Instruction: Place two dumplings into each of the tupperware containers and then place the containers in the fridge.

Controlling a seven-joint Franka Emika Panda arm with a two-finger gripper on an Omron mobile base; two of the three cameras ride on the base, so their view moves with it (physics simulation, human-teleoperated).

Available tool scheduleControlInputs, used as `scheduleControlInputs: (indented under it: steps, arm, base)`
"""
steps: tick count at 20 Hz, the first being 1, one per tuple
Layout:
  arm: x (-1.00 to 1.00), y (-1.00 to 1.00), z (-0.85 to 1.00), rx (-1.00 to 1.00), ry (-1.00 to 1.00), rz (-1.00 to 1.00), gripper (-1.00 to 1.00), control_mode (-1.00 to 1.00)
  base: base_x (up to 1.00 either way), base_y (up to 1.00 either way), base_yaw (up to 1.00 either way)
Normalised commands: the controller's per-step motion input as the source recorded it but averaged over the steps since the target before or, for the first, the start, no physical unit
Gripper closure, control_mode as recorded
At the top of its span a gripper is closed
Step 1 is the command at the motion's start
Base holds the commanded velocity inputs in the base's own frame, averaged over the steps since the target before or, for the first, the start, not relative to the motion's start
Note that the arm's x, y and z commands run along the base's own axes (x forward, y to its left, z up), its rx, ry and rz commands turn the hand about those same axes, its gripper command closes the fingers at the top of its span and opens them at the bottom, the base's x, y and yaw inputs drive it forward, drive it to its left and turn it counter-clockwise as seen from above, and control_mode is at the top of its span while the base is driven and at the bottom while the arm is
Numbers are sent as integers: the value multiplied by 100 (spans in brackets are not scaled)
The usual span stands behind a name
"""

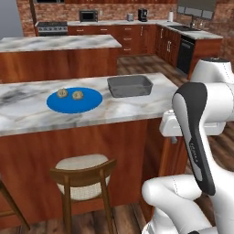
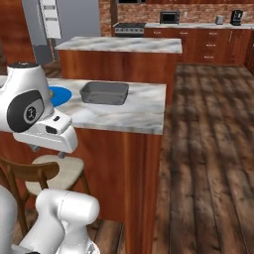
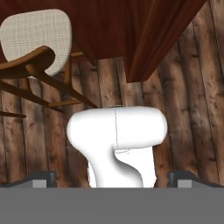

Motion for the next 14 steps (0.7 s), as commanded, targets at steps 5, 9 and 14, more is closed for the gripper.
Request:
scheduleControlInputs:
  steps: [5, 9, 14]
  arm:
    - [0, 0, 0, 0, 0, 0, -100, 100]
    - [0, 0, 0, 0, 0, 0, -100, 100]
    - [0, 0, 0, 0, 0, 0, -100, 100]
  base:
    - [-7, -51, 6]
    - [4, -23, 0]
    - [47, 0, 1]
